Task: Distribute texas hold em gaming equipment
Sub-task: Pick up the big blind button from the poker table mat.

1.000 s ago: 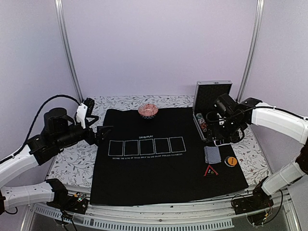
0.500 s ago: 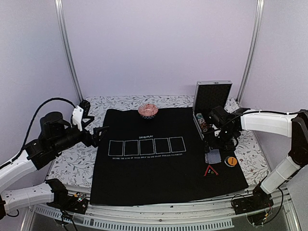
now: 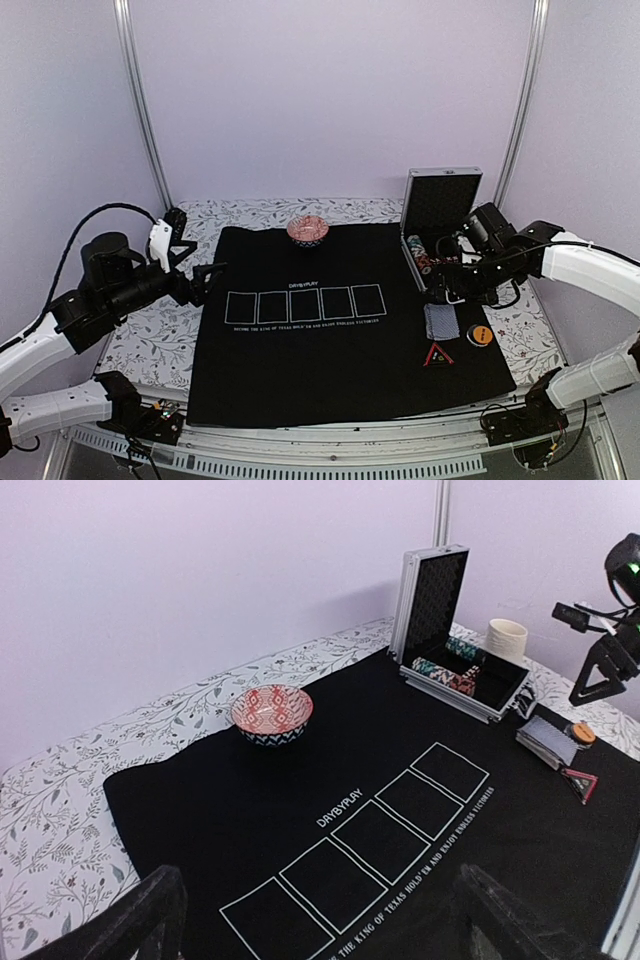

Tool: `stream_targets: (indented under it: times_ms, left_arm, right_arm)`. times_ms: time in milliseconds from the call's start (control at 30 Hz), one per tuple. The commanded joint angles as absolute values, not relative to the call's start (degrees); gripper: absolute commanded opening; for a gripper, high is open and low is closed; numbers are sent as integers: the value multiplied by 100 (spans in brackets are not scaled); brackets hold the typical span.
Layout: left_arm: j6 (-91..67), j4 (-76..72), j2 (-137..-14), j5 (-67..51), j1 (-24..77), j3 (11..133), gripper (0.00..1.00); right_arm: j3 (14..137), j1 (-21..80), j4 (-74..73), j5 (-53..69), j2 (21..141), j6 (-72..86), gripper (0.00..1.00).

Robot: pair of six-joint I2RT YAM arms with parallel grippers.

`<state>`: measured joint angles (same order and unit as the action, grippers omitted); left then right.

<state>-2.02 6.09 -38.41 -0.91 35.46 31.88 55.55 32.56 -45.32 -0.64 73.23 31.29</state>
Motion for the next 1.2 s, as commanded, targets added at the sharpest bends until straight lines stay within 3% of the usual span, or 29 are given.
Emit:
stream_targets:
  times_ms: [0,700,933,1167]
  left_arm:
    - [-230,435,-3755,-182,3608,3083,94]
    - [-115,431,-3949,-36,3612,3002,94]
    - [-123,430,-3995,-99,3608,3006,93]
    - [-158,422,-3952,-179,3612,3006,93]
  right_arm:
    - [5442,3230,-4540,-23,6951,3260,99]
    - [5410,3196,-5645,-739,7933,3427,99]
    - [5018,2158,-5351,-828,7776,3439,100]
    - [4617,1601,-4855,-586,7786,3226,92]
